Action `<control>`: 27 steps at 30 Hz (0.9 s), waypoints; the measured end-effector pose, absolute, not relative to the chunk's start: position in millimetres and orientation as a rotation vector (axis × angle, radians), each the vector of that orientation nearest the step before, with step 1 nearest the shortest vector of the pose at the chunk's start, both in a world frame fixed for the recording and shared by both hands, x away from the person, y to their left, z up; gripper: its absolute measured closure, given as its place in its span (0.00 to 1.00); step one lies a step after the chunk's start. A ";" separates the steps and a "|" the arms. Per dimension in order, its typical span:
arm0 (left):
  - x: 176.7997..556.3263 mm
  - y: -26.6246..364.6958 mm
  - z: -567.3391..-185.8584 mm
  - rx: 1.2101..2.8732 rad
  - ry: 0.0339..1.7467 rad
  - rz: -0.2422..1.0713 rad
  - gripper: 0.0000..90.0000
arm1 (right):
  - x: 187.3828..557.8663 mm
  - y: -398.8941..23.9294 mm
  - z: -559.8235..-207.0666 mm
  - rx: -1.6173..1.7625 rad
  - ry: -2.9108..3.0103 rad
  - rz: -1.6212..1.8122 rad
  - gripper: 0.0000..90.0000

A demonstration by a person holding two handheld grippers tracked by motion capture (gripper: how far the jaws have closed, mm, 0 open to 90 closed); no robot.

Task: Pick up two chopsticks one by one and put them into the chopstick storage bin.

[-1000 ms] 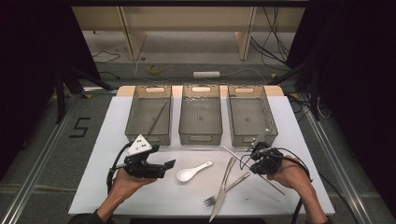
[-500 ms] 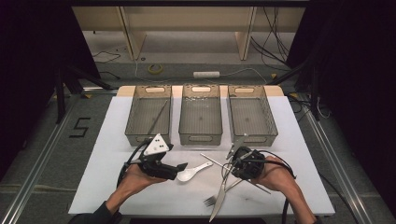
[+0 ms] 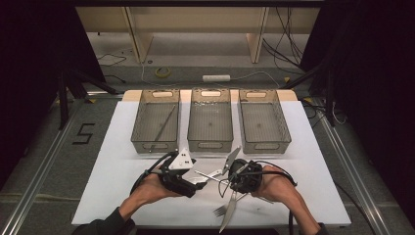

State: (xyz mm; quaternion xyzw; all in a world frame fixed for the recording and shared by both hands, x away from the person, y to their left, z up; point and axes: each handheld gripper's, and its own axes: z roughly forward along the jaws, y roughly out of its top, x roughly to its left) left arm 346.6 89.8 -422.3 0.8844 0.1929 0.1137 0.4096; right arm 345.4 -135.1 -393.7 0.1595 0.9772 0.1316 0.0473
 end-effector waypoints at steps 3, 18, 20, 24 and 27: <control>343.9 87.4 -422.7 2.255 0.441 0.288 0.26 | 343.9 -131.5 -393.6 0.475 2.988 0.410 0.96; 336.0 81.6 -425.3 2.326 0.283 0.266 0.49 | 339.2 -123.1 -393.5 0.343 3.024 0.392 0.96; 335.1 81.3 -425.6 2.333 0.263 0.263 0.53 | 339.2 -122.9 -393.4 0.326 3.024 0.395 0.96; 334.0 80.1 -426.7 2.352 0.238 0.259 0.59 | 337.5 -121.5 -393.5 0.300 3.028 0.387 0.96; 333.0 79.5 -426.7 2.358 0.218 0.254 0.64 | 337.1 -120.9 -393.9 0.291 3.027 0.386 0.96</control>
